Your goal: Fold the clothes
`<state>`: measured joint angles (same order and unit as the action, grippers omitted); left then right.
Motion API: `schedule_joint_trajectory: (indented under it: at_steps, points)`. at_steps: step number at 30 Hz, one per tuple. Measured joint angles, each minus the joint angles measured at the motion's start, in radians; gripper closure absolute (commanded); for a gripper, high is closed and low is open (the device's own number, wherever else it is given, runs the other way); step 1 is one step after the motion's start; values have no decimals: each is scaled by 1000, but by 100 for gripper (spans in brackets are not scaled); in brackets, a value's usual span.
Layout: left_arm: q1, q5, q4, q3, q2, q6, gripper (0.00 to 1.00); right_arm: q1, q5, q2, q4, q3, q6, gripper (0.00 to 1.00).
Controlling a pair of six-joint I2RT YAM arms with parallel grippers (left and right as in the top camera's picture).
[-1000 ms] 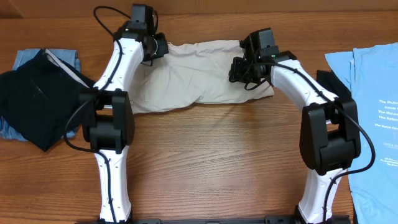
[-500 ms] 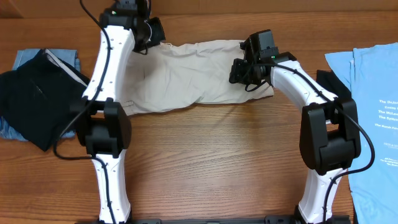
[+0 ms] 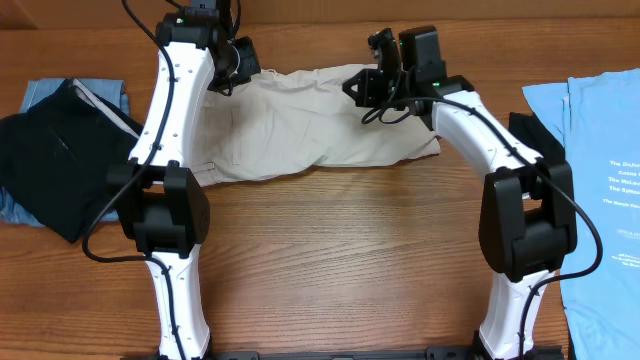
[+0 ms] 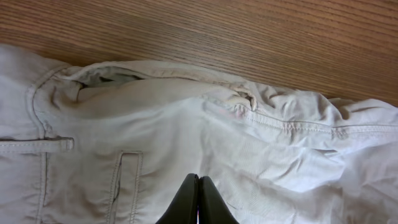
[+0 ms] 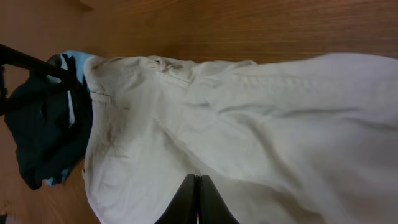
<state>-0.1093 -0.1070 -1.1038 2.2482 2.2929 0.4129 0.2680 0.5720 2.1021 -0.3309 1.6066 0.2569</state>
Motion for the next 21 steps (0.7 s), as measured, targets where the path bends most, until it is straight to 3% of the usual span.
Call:
schedule_joint_trajectory:
  at_steps: [13,21]
  points:
    - [-55,5,12,-25,1,0,96,74,-64,5,55,0,-83,96]
    - [-55,7,37,-28,2,0,96,74,-44,128,173,1,-93,96]
